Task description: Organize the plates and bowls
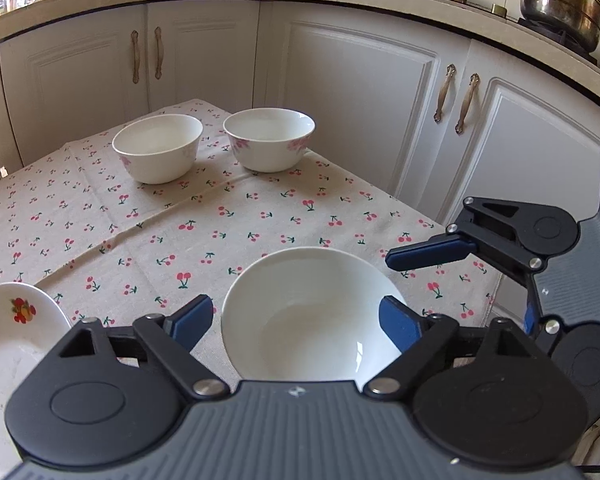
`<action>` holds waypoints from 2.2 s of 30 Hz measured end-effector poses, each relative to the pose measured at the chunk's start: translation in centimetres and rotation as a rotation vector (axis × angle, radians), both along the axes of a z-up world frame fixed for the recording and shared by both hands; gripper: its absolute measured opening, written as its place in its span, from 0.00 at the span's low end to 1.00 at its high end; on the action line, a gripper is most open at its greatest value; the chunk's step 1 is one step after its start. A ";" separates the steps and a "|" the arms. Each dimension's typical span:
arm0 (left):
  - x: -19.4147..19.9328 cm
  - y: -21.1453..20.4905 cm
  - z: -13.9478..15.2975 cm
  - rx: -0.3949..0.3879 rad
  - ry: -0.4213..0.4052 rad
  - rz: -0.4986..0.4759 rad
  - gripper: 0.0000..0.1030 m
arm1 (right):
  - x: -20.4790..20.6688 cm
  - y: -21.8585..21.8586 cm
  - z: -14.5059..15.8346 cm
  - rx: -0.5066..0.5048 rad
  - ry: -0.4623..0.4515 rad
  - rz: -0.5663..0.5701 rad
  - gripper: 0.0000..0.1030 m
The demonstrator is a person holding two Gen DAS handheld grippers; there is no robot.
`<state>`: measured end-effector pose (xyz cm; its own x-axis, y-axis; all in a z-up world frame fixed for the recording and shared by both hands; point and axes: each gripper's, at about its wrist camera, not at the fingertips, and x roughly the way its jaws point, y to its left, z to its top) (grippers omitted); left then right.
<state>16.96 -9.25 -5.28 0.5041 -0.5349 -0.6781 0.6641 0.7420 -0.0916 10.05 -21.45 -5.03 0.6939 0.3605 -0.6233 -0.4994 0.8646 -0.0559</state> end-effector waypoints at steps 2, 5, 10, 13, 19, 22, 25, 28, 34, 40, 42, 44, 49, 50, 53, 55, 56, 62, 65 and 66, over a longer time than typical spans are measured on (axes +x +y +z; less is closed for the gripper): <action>0.2 -0.1 0.9 0.007 -0.017 -0.007 0.89 | -0.1 -0.3 0.6 0.000 -0.017 0.004 1.00; 1.2 -0.5 2.3 0.009 -0.043 -0.022 0.90 | -0.1 -1.1 1.4 -0.001 -0.056 0.005 1.00; 4.6 -2.5 3.7 0.029 -0.064 -0.032 0.91 | 2.1 -3.7 2.5 -0.002 -0.106 -0.049 1.00; 6.9 -3.9 3.8 0.041 -0.073 -0.033 0.91 | 4.1 -5.4 2.3 -0.011 -0.117 -0.108 1.00; 11.3 -6.6 3.5 0.056 -0.066 -0.049 0.91 | 8.4 -8.2 1.0 -0.017 -0.112 -0.203 1.00; 13.4 -7.9 3.1 0.064 -0.056 -0.065 0.91 | 10.1 -8.9 0.3 -0.026 -0.102 -0.217 1.00; 15.3 -9.3 2.7 0.075 -0.060 -0.077 0.90 | 11.8 -9.4 -0.4 -0.042 -0.094 -0.224 1.00; 17.1 -10.5 2.3 0.074 -0.046 -0.097 0.90 | 13.2 -9.8 -0.9 -0.055 -0.092 -0.227 1.00; 20.2 -12.5 1.0 0.090 -0.014 -0.111 0.90 | 16.0 -10.3 -1.4 -0.058 -0.095 -0.229 1.00; 22.5 -13.6 -0.3 0.098 0.022 -0.101 0.85 | 18.3 -10.6 -2.1 -0.069 -0.092 -0.227 1.00; 22.8 -13.9 -0.7 0.104 0.032 -0.103 0.80 | 18.6 -10.6 -2.2 -0.072 -0.096 -0.225 1.00; 23.0 -14.1 -1.0 0.114 0.037 -0.108 0.78 | 18.9 -10.8 -2.3 -0.062 -0.094 -0.221 1.00; 23.4 -14.3 -1.3 0.108 0.051 -0.109 0.76 | 19.4 -10.8 -2.1 -0.060 -0.097 -0.208 0.99; 23.5 -14.3 -1.3 0.106 0.055 -0.108 0.76 | 19.5 -10.7 -2.1 -0.060 -0.098 -0.207 0.97; 23.6 -14.3 -1.3 0.105 0.059 -0.105 0.75 | 19.6 -10.6 -2.0 -0.056 -0.100 -0.203 0.94; 23.7 -14.2 -1.3 0.101 0.061 -0.102 0.74 | 19.6 -10.6 -1.8 -0.052 -0.107 -0.203 0.93; 23.7 -14.2 -1.3 0.100 0.061 -0.101 0.74 | 19.6 -10.5 -1.8 -0.051 -0.107 -0.202 0.92; 23.7 -14.2 -1.4 0.095 0.061 -0.103 0.74 | 19.8 -10.7 -1.7 -0.047 -0.102 -0.205 0.90; 23.8 -14.1 -1.4 0.089 0.064 -0.102 0.74 | 19.9 -10.6 -1.7 -0.049 -0.100 -0.206 0.90; 23.8 -14.1 -1.4 0.090 0.064 -0.102 0.74 | 19.9 -10.6 -1.7 -0.050 -0.101 -0.206 0.90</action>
